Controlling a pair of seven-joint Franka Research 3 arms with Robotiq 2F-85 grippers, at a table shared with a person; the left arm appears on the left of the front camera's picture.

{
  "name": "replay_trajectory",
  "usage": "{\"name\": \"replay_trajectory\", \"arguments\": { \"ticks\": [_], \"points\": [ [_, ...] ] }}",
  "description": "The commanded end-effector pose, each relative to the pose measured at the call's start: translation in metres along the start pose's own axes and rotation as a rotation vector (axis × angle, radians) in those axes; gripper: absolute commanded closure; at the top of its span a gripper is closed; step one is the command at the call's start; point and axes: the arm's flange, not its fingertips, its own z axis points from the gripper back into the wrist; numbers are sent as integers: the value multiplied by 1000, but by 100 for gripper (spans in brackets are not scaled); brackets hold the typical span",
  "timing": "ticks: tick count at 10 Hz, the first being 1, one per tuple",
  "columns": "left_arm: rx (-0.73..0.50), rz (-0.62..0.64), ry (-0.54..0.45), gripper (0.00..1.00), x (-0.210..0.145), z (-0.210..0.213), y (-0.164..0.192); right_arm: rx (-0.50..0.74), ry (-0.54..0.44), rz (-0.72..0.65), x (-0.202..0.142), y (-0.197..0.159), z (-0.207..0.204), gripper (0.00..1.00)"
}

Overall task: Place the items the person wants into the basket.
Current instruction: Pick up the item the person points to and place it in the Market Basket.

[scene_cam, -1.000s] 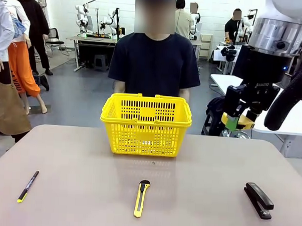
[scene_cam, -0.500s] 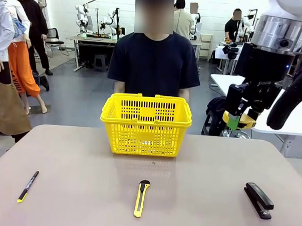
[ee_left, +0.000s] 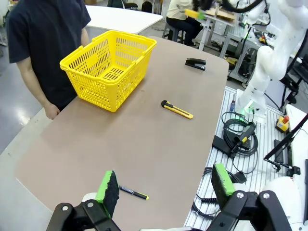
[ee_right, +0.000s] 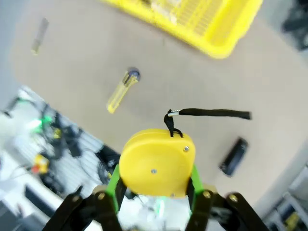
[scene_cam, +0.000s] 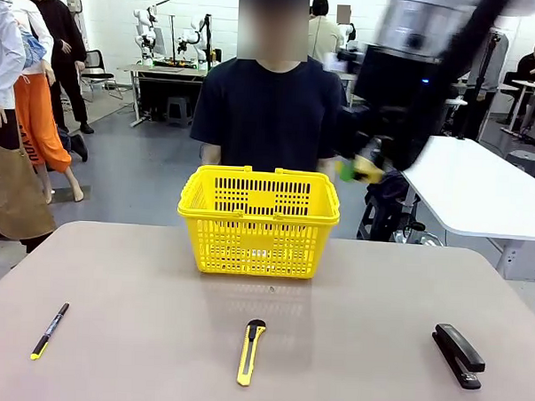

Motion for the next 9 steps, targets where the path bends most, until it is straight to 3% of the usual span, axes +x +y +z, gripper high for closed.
{"name": "replay_trajectory", "arguments": {
  "ticks": [1, 2, 4, 9],
  "points": [
    [-5, -25, -16, 0, -1, 2, 0, 5, 20, -15, 105, 14, 19, 38],
    [-5, -25, -16, 0, -1, 2, 0, 21, 24, -11, 150, 15, 6, 38],
    [-5, -25, -16, 0, -1, 2, 0, 22, 40, -3, 196, 11, -28, 38],
    [-5, -25, -16, 0, -1, 2, 0, -105, 6, 76, 209, 15, -119, 38]
  ]
}}
